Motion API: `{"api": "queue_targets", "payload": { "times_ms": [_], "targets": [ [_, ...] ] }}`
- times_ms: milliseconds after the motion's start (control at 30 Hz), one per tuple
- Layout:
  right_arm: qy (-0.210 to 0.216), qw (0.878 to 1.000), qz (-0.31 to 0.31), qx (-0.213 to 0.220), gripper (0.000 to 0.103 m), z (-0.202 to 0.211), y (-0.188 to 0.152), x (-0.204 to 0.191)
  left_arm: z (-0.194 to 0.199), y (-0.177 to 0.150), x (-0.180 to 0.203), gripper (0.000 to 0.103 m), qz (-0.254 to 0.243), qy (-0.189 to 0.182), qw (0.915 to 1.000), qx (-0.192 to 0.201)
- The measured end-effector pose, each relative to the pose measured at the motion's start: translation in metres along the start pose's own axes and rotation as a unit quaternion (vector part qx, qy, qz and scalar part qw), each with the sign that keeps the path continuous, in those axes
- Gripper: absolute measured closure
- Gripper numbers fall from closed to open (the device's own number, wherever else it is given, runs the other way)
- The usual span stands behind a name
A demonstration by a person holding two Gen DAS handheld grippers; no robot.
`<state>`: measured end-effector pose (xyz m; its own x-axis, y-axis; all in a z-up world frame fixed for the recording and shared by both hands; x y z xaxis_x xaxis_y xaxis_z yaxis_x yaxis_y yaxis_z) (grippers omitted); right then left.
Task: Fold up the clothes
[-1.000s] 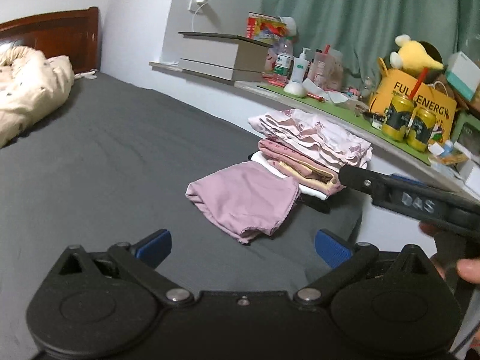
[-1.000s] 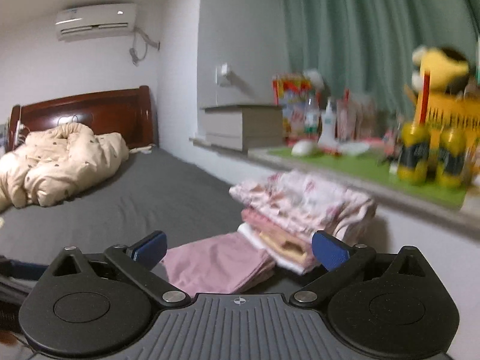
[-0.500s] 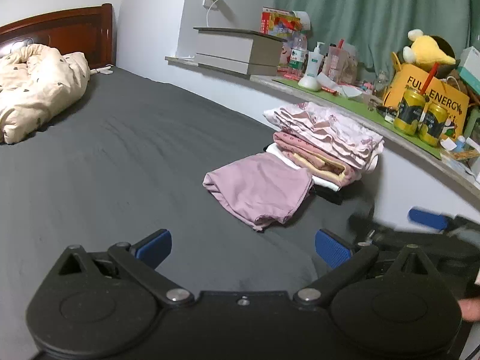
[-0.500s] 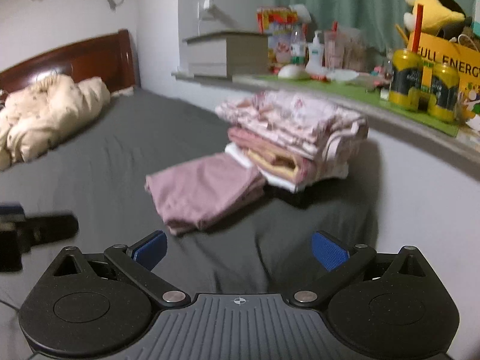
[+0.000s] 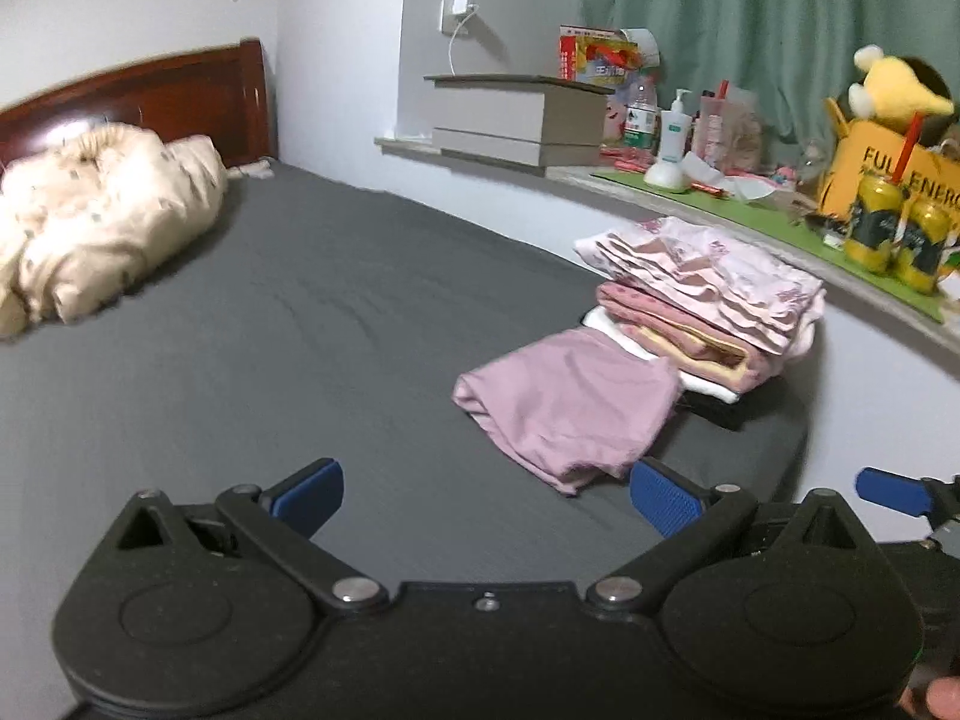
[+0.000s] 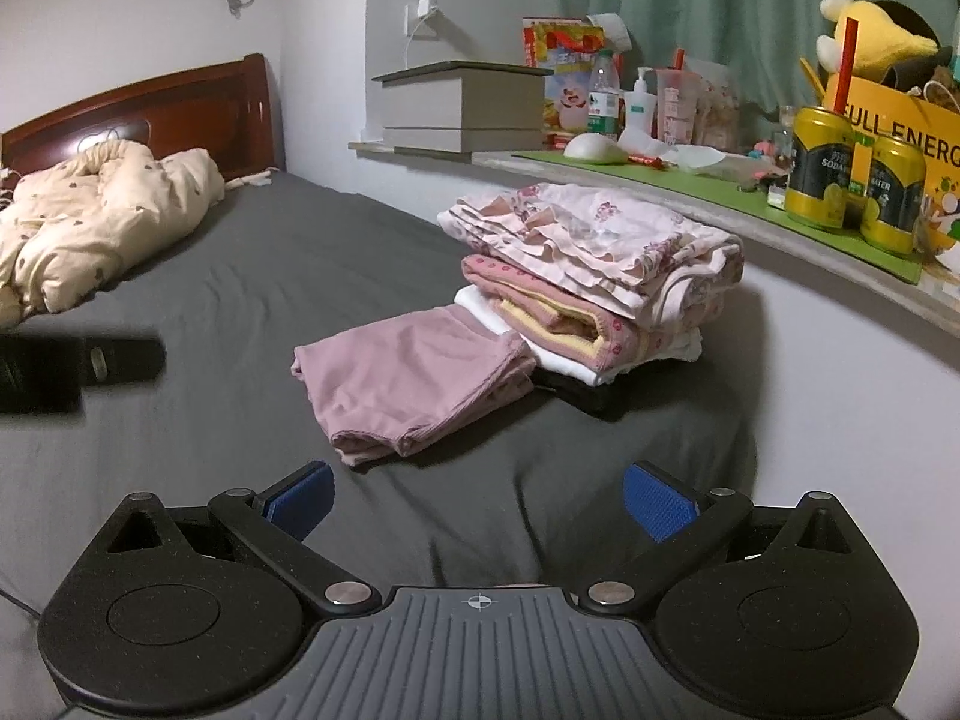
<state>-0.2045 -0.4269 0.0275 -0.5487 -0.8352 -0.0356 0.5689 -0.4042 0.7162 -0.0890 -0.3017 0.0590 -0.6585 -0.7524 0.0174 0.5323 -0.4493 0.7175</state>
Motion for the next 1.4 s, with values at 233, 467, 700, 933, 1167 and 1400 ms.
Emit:
{"api": "queue_targets", "payload": {
  "times_ms": [233, 467, 700, 933, 1167, 1400],
  "targets": [
    [-0.005, 0.999, 0.014, 0.037, 0.000, 0.012, 0.003, -0.005, 0.019, 0.001, 0.008, 0.000, -0.016, -0.035, 0.9985, 0.038],
    [-0.011, 0.999, 0.030, 0.029, 0.000, 0.009, 0.003, -0.010, 0.007, -0.006, 0.009, 0.000, -0.010, -0.046, 0.9989, -0.004],
    [-0.025, 0.999, 0.038, 0.016, 0.000, 0.002, -0.001, -0.014, -0.008, -0.012, 0.000, 0.000, 0.021, -0.033, 0.9975, -0.059],
    [-0.020, 0.999, 0.041, 0.015, 0.000, 0.000, -0.005, -0.014, -0.015, -0.024, 0.002, 0.000, -0.003, -0.023, 0.9965, -0.080],
    [-0.024, 0.999, 0.039, 0.012, 0.000, -0.002, -0.006, -0.013, -0.013, -0.023, 0.008, 0.000, -0.019, -0.037, 0.9962, -0.076],
    [-0.022, 0.999, 0.038, 0.008, 0.000, -0.003, -0.006, -0.013, -0.013, -0.022, 0.006, 0.000, -0.014, -0.032, 0.9965, -0.076]
  ]
}}
Point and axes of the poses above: each gripper's, at about its wrist camera, not at the fingertips, and z roughly against the way its jaws point, x to its right, y to its top, the point moved 7 cm from there along -z, roughly the way its jaws point, and after that the axes turned 12 degrees about -x, right-handed, at the moved point
